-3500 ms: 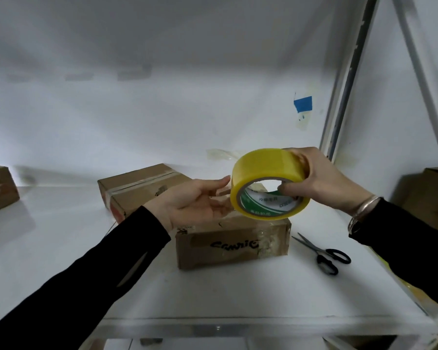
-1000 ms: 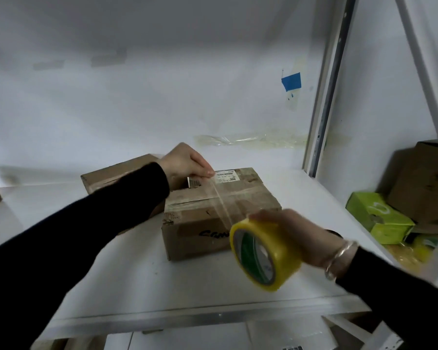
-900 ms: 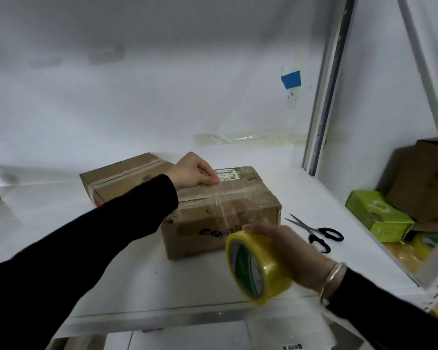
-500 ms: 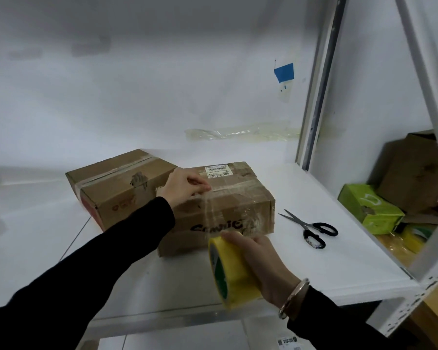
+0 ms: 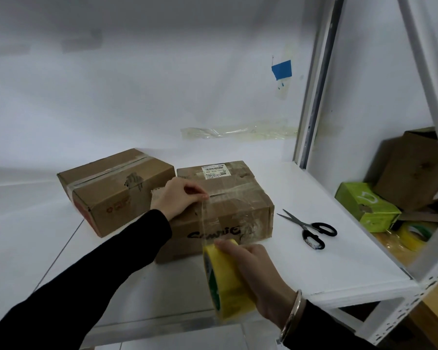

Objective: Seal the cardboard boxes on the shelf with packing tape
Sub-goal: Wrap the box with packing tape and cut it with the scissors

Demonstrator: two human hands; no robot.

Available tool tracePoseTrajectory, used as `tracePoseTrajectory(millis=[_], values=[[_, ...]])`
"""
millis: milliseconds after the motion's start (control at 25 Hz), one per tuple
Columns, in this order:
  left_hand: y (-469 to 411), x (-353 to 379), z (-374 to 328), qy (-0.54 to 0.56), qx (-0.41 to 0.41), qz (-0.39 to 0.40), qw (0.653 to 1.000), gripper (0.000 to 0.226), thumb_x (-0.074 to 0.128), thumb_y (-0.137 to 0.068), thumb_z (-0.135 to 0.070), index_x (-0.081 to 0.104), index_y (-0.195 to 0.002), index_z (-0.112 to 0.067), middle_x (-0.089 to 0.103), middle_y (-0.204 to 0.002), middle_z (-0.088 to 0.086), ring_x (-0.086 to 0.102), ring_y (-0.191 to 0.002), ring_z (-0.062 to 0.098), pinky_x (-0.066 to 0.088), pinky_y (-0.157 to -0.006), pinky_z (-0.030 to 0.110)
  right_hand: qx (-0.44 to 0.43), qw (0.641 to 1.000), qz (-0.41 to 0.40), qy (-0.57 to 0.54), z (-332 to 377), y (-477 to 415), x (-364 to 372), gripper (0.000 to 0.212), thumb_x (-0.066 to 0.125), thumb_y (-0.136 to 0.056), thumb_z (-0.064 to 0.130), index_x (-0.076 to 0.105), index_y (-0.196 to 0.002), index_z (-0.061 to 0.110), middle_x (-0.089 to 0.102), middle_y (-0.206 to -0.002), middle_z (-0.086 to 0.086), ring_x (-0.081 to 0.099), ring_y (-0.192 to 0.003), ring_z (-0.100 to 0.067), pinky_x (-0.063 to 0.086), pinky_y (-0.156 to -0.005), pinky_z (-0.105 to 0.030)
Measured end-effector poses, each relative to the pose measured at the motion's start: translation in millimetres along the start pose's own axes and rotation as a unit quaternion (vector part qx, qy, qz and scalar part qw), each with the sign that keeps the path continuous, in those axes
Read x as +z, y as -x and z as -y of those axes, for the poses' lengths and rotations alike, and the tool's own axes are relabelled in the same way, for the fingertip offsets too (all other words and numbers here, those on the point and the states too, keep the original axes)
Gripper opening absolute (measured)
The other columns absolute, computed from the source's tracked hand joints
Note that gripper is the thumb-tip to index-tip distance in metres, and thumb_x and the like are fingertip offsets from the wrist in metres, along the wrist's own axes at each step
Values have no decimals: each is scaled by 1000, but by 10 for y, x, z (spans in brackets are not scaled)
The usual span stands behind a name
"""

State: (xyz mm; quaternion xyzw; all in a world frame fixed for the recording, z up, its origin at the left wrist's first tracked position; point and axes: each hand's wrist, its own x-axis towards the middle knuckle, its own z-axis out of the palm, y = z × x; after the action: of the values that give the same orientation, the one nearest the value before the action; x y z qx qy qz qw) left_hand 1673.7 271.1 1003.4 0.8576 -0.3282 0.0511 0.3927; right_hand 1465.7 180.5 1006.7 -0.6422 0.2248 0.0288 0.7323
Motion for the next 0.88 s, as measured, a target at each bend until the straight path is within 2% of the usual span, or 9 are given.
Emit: tracePoseTrajectory(millis=[80,160,240,320,400,520,600,680,880], values=[[110,47,-50,-27,56,-22,998,11,74,-76,-25,74,-78,-14,61,-75,-13,52,-74,-23,40,-71,7,14,1000,-9,7,-61,-14,2,33,64,-80,44,56,-92,15,61,-95,-5,59,-81,-18,46,-62,-26],[136,78,-12,-87,102,-51,990,28,67,-75,-47,73,-93,-27,62,-104,-14,48,-96,-14,37,-90,29,24,1000,-14,-1,-80,-13,1,27,63,-82,42,56,-86,17,61,-88,-4,59,-74,-16,47,-57,-23],[85,34,97,-232,56,-31,971,51,58,-78,-59,49,-126,-48,34,-144,-21,26,-128,6,20,-97,35,19,1000,-12,-9,-68,7,0,24,62,-84,39,56,-75,17,59,-78,-3,56,-66,-13,45,-54,-21],[27,31,149,-300,-28,22,953,63,46,-87,-59,21,-143,-46,10,-156,-17,9,-142,17,14,-105,40,15,1000,-15,-5,-58,24,-1,25,62,-84,39,56,-73,17,59,-74,-1,56,-64,-12,45,-52,-20],[5,17,94,-235,-48,-7,971,54,40,-97,-43,22,-147,-31,9,-158,-7,8,-145,19,11,-113,42,21,1000,-14,-6,-60,27,5,24,61,-85,39,55,-74,19,59,-74,0,56,-63,-10,44,-48,-17],[123,-81,-52,-87,103,-65,989,39,41,-99,-13,44,-138,-8,40,-146,7,38,-135,20,26,-110,24,41,999,-12,6,-99,27,21,24,60,-85,41,52,-80,20,58,-82,0,55,-69,-11,43,-52,-19],[333,-109,-85,-107,192,90,971,46,32,-100,-30,38,-142,-12,35,-147,-3,33,-135,7,20,-108,8,47,999,-16,7,-126,2,28,27,61,-83,44,53,-87,19,59,-90,-2,56,-75,-13,43,-54,-21],[471,-87,-24,-182,188,230,937,66,5,-93,-58,16,-148,-23,12,-153,-15,8,-140,-5,6,-114,12,49,999,-18,7,-135,-15,30,30,61,-82,46,54,-92,19,59,-94,-2,56,-79,-15,42,-58,-23],[470,-38,25,-313,179,227,904,78,-3,-79,-67,-13,-146,-29,-15,-150,-16,-9,-132,-10,-8,-109,14,37,999,-14,15,-130,-44,26,27,60,-84,44,56,-72,19,59,-77,1,55,-72,-13,42,-63,-23]])
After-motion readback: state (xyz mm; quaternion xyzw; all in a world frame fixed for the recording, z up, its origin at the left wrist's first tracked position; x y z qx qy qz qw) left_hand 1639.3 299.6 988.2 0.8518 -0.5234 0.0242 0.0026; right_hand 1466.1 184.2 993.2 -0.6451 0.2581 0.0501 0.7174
